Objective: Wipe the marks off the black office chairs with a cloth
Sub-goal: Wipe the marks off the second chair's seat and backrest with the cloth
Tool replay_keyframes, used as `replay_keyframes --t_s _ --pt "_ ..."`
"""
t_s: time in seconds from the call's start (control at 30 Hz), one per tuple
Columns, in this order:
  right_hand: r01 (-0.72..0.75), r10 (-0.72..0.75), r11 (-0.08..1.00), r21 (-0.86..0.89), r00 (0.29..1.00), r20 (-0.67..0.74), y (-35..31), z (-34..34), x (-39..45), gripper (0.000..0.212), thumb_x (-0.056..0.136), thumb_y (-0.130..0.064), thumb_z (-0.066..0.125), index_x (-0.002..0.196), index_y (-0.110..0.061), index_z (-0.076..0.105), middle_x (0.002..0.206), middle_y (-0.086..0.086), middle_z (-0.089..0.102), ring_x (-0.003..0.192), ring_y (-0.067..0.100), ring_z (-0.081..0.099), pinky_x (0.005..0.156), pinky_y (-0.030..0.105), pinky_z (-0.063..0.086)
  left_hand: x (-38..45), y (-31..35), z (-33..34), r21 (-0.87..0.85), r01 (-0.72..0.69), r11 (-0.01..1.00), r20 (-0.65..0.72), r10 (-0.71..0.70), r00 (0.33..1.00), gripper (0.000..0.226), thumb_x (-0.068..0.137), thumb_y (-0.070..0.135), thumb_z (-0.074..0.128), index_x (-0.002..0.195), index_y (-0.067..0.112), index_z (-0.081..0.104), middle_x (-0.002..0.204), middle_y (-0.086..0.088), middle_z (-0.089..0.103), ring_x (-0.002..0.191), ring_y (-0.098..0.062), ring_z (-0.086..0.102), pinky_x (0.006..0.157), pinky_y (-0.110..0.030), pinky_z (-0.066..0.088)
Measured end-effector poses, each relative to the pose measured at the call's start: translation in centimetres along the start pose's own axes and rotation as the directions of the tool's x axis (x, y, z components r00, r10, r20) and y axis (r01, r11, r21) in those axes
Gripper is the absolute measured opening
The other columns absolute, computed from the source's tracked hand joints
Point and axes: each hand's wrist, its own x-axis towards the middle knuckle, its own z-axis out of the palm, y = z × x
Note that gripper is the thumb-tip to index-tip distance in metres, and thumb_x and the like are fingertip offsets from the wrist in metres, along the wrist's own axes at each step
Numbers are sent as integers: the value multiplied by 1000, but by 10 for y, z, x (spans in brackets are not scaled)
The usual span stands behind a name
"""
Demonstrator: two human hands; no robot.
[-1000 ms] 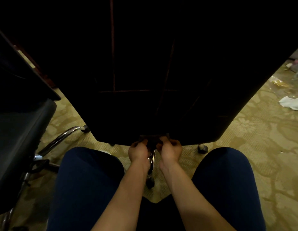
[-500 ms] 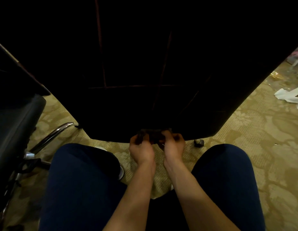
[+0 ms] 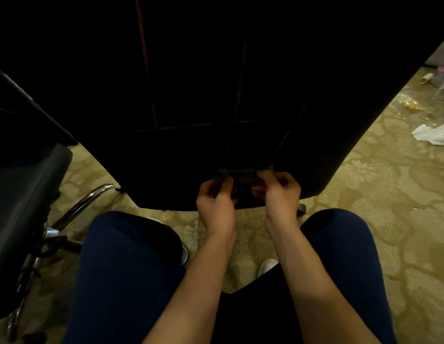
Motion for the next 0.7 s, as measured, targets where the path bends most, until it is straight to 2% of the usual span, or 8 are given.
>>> replay_keyframes --t_s 0.13,0.2,0.3,0.4,0.5,0.6,0.7 --pt "-144 144 989 -40 989 11 30 -6 9 8 86 -10 67 86 -8 60 86 13 65 77 26 66 70 37 54 4 -24 -6 140 46 989 -95 -33 995 12 91 15 68 102 19 66 98 -3 74 93 -21 71 89 -45 58" --pt "-215 217 974 -76 976 13 49 -8 13 8 87 -10 67 88 -9 60 89 15 68 75 25 67 67 34 57 8 -36 -13 145 122 982 -135 -102 986 13 91 13 68 104 15 66 98 -8 73 94 -27 71 89 -47 57" --pt "-223 229 960 -170 973 18 69 -7 19 12 88 -10 67 84 -13 56 85 15 68 67 23 68 62 33 56 16 -45 -22 161 165 973 -143 -142 979 11 93 11 66 103 12 64 102 -13 72 95 -31 70 81 -41 56" --pt "-232 251 954 -191 965 82 75 -7 17 14 90 -4 65 86 -15 56 85 10 67 61 15 66 52 22 52 20 -48 -30 162 218 962 -159 -193 968 10 94 10 64 100 18 62 106 -11 72 95 -29 70 69 -29 50" --pt "-241 261 954 -178 961 95 72 -8 9 10 90 -4 65 95 -11 59 90 10 68 65 14 66 55 19 52 18 -40 -30 109 280 954 -166 -260 951 10 94 8 62 100 16 62 100 -12 71 87 -27 69 63 -27 48" --pt "-154 162 980 -127 985 56 50 -6 2 9 87 -10 68 93 -9 62 87 9 69 77 24 70 66 29 56 9 -14 -18 16 219 976 -109 -216 970 11 93 2 60 102 6 62 90 -11 69 68 -18 66 50 -21 49" --pt "119 -109 987 -108 990 87 12 -5 -5 8 86 -14 71 87 -13 64 79 3 69 74 22 70 68 34 57 -5 14 -3 -72 56 996 -16 -57 998 7 92 3 62 95 9 63 87 -8 69 71 -16 68 55 -20 52"
